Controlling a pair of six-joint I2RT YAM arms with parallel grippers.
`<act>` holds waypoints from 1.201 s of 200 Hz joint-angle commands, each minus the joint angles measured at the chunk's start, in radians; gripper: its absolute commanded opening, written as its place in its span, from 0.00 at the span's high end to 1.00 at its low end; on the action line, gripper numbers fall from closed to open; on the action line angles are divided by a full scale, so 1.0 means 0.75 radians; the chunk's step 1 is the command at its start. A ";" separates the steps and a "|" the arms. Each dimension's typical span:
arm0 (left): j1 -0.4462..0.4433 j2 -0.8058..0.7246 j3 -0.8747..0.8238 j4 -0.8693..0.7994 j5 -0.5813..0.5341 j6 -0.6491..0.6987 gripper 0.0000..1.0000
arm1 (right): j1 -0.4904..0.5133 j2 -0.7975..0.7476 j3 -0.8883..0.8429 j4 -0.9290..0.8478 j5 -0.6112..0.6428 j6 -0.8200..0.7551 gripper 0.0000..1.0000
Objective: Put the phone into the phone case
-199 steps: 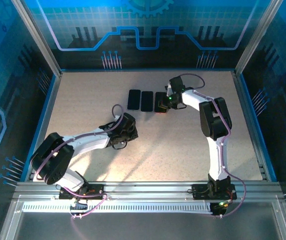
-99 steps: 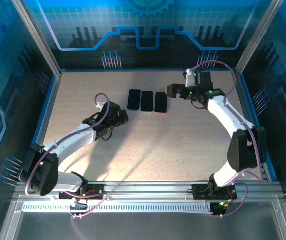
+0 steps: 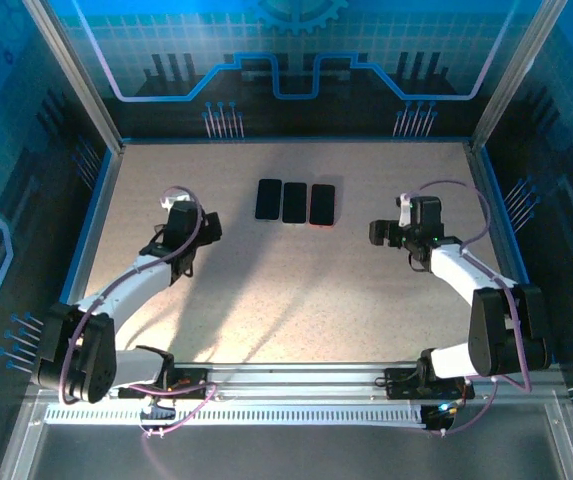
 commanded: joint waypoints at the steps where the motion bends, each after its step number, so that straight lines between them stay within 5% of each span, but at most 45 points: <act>1: 0.083 0.010 -0.059 0.235 0.028 0.143 0.01 | -0.036 -0.017 -0.076 0.282 0.115 -0.045 0.00; 76: 0.283 0.243 -0.289 0.931 0.314 0.273 0.01 | -0.054 0.110 -0.241 0.810 0.060 -0.159 0.00; 118: 0.290 0.294 -0.325 1.049 0.556 0.349 0.01 | -0.063 0.137 -0.365 1.068 -0.057 -0.188 0.00; 137: 0.290 0.365 -0.406 1.283 0.621 0.382 0.01 | -0.064 0.189 -0.442 1.256 -0.077 -0.196 0.00; 240: 0.290 0.353 -0.395 1.233 0.607 0.378 0.01 | -0.041 0.188 -0.423 1.210 -0.056 -0.222 0.00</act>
